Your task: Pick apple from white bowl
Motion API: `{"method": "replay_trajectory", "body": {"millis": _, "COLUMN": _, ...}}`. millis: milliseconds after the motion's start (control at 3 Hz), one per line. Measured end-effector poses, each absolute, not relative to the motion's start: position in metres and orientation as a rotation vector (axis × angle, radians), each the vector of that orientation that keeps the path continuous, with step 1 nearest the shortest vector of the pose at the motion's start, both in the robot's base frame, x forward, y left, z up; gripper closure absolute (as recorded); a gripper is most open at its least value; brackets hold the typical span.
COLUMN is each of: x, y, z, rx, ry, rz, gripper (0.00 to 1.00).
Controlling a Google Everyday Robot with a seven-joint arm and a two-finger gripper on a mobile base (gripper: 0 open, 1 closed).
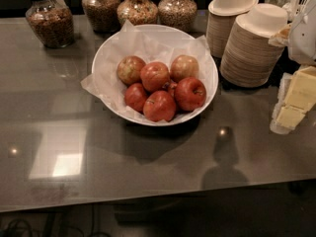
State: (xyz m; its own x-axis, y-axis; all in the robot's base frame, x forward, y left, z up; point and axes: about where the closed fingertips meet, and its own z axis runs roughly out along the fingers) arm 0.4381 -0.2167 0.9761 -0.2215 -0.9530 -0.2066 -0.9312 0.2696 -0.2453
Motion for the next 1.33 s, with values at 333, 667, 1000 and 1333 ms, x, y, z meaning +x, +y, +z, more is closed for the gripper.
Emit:
{"method": "replay_trajectory", "body": {"millis": 333, "x": 0.438, "y": -0.217, "z": 0.976, "rx": -1.725, "ry": 2.232, "rz": -0.098, "gripper": 0.00}}
{"method": "replay_trajectory", "body": {"millis": 667, "x": 0.441, "y": -0.214, "z": 0.977, "rx": -1.712, "ry": 2.218, "rz": -0.088, "gripper": 0.00}}
{"method": "replay_trajectory", "body": {"millis": 1000, "x": 0.467, "y": -0.177, "z": 0.963, "rx": -1.753, "ry": 2.138, "rz": 0.024, "gripper": 0.00}}
{"method": "replay_trajectory", "body": {"millis": 1333, "x": 0.467, "y": -0.177, "z": 0.963, "rx": -1.753, "ry": 2.138, "rz": 0.024, "gripper": 0.00}}
